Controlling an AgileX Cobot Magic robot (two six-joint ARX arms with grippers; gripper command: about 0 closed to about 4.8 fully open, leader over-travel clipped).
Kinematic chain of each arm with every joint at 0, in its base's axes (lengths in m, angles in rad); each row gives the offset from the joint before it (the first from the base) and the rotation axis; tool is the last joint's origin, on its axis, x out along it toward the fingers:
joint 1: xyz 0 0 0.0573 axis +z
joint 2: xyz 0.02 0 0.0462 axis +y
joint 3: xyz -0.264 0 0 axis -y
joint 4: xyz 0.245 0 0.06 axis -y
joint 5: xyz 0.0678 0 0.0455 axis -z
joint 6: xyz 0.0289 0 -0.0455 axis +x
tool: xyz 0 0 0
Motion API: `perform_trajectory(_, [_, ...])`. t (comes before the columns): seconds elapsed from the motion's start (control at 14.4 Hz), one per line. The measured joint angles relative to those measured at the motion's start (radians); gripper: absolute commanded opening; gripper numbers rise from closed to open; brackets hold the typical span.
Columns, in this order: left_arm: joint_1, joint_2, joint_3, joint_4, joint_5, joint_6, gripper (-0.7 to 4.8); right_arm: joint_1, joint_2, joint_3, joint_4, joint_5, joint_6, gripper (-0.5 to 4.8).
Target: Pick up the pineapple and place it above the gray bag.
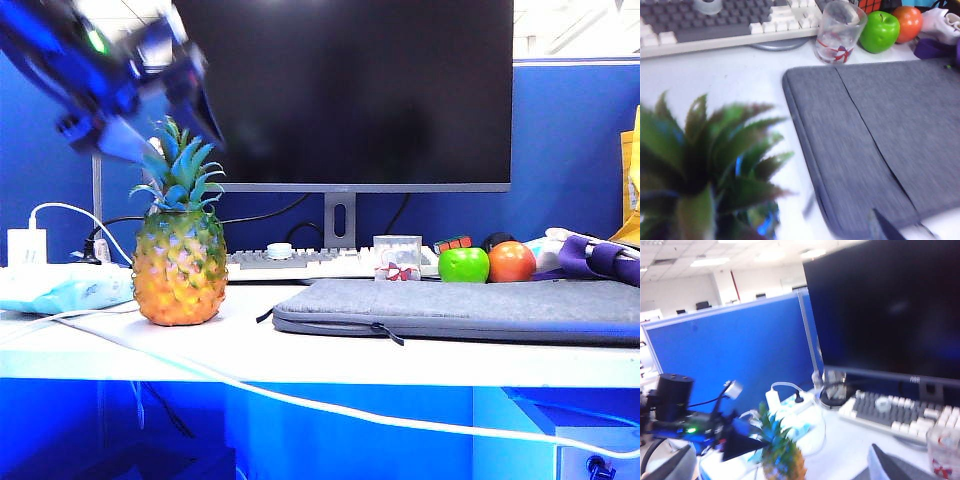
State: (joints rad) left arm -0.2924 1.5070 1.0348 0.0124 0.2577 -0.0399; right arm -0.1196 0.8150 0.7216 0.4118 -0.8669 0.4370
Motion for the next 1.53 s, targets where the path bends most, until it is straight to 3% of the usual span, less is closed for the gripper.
perform_trajectory(0.14, [0.0, 0.074, 0.008, 0.13, 0.005, -0.005, 4.79, 0.0, 0.009, 0.0, 0.016, -0.002, 0.0, 4.79])
perform_trajectory(0.21, [-0.001, 0.106, 0.008, 0.187, -0.01, -0.01, 3.59, 0.0, 0.013, 0.0, 0.032, -0.008, 0.0, 4.79])
perform_trajectory(0.28, [-0.002, 0.122, 0.008, 0.213, -0.042, -0.008, -0.16, 0.0, 0.019, 0.0, 0.035, -0.008, 0.0, 4.79])
perform_trajectory(0.49, [0.004, 0.135, 0.008, 0.224, -0.073, 0.016, -0.05, 0.0, 0.025, 0.0, 0.047, -0.008, 0.0, 4.79])
perform_trajectory(0.63, [0.002, 0.137, 0.007, 0.224, 0.003, 0.025, -0.05, 0.0, 0.027, 0.0, 0.048, -0.008, 0.0, 4.79])
perform_trajectory(1.25, [0.0, 0.137, 0.0, 0.246, 0.071, 0.05, -0.05, 0.0, 0.029, 0.0, 0.028, -0.008, -0.001, 4.79])
perform_trajectory(1.53, [-0.002, 0.141, 0.126, 0.225, 0.126, 0.042, -0.05, 0.0, 0.031, 0.0, -0.015, -0.008, -0.018, 4.79])
